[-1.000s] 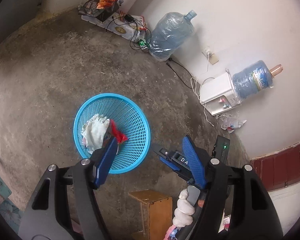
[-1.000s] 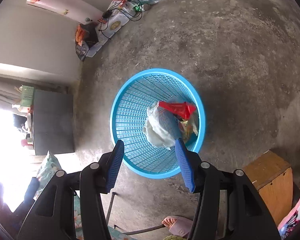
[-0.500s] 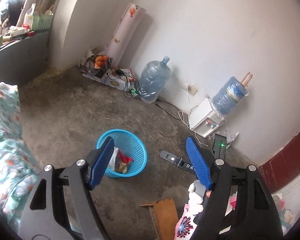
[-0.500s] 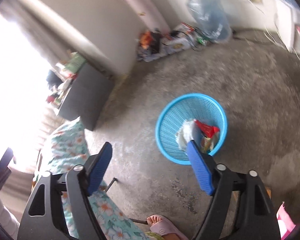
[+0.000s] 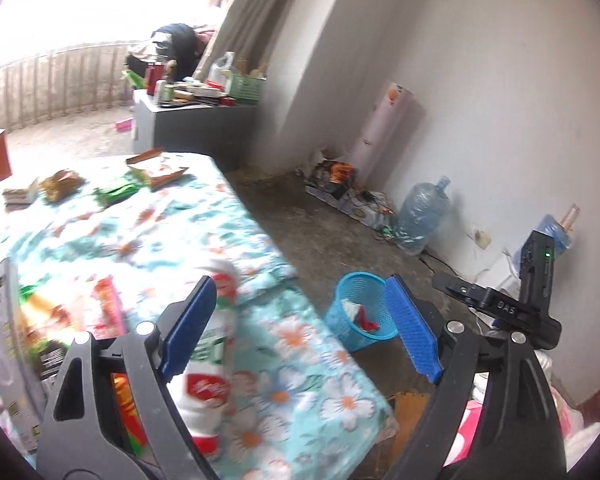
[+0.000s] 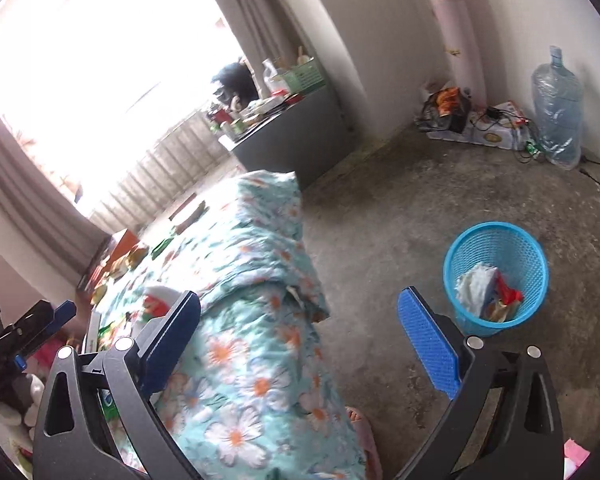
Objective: Collect trash
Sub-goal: 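Move both open tools back to the trash pile on the bed, then grasp the silver cable box with the left tool while the right tool grasps the white milk bottle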
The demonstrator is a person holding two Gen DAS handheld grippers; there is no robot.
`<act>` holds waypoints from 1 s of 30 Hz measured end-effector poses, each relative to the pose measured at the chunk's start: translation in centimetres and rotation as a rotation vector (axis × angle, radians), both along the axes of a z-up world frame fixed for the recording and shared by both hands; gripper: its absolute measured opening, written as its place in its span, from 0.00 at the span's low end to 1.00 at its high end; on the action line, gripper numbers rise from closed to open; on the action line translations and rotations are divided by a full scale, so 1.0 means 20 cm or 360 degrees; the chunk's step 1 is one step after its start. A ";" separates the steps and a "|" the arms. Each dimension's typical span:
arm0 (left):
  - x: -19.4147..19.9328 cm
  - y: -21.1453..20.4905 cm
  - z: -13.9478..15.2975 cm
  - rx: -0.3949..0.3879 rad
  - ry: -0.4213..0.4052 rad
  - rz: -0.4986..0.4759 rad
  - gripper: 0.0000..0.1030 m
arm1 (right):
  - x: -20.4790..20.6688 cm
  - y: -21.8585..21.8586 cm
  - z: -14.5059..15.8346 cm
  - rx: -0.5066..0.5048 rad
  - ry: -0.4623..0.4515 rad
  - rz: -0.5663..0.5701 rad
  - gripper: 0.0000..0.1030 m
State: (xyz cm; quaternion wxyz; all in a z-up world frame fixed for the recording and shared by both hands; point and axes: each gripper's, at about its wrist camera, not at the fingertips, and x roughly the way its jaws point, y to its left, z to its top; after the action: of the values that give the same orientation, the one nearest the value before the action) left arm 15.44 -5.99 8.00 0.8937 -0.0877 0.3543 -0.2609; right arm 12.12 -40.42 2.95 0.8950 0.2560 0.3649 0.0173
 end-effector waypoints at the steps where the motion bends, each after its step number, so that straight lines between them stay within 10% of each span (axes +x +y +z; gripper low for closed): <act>1: -0.02 0.10 0.00 0.0005 -0.0004 0.0080 0.80 | 0.02 0.07 0.00 0.0006 0.0010 0.0059 0.93; 12: -0.23 1.01 -0.23 -0.0040 0.0181 0.0724 0.80 | 0.18 0.74 -0.04 0.0210 0.0204 0.0420 0.93; 30: -0.09 1.13 -0.51 -0.0299 0.0385 0.0705 0.81 | 0.44 1.11 -0.25 0.0239 0.0475 0.0358 0.93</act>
State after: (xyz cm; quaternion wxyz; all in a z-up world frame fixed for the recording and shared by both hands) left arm 13.72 16.56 -2.26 0.8681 -0.2762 0.4049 -0.0784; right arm 20.99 -18.20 -2.06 0.8018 0.2794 0.5175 0.1060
